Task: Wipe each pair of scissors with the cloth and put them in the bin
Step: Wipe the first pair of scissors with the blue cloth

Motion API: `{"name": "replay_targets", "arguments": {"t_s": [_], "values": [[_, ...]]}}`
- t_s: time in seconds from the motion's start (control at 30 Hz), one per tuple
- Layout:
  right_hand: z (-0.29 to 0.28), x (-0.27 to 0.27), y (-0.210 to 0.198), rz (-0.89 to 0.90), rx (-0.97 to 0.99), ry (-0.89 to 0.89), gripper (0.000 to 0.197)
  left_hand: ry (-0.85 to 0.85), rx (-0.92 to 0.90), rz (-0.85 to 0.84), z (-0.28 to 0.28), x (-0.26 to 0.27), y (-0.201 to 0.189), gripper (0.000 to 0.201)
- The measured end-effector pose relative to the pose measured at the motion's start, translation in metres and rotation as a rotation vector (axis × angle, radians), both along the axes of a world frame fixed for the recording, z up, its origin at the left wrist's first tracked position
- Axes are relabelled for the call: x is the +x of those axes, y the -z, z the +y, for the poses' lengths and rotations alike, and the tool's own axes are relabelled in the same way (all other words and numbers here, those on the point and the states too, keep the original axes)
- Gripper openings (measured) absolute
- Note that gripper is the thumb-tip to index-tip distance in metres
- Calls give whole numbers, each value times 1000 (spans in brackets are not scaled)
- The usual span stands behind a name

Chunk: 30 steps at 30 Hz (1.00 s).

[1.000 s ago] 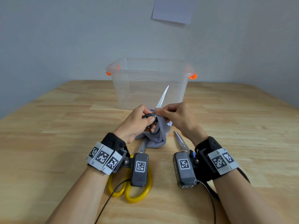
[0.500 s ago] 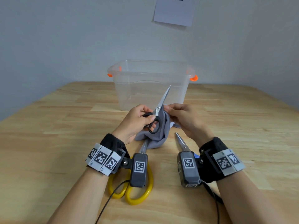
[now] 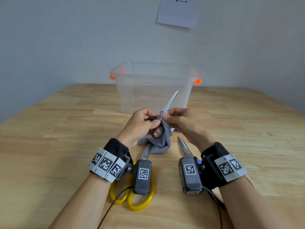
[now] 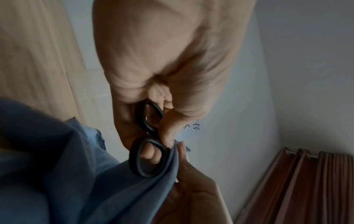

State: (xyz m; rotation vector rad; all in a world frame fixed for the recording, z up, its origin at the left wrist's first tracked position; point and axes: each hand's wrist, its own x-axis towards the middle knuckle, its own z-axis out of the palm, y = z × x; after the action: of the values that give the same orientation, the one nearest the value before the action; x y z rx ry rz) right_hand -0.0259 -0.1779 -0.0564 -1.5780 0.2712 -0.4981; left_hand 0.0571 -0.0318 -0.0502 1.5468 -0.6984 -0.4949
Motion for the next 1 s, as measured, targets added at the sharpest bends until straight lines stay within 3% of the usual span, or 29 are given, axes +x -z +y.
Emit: {"name": "replay_targets", "arguments": {"t_s": [0.3,0.57,0.7,0.87,1.0], "values": [[3,6,3,46,-188,114,28,136,65,-125,2,-2,0,7],[6,4,2,57,-298,145,46,144,83,-141,2,-5,-2,5],[7,3,2,26,-326,117,45,106,92,-98,1,-4,-1,8],[6,4,3,6,-205,-1,43,62,51,-17,3,-2,-4,6],[4,4,5,23,-135,-69,23,47,24,37,4,-1,-6,8]]}}
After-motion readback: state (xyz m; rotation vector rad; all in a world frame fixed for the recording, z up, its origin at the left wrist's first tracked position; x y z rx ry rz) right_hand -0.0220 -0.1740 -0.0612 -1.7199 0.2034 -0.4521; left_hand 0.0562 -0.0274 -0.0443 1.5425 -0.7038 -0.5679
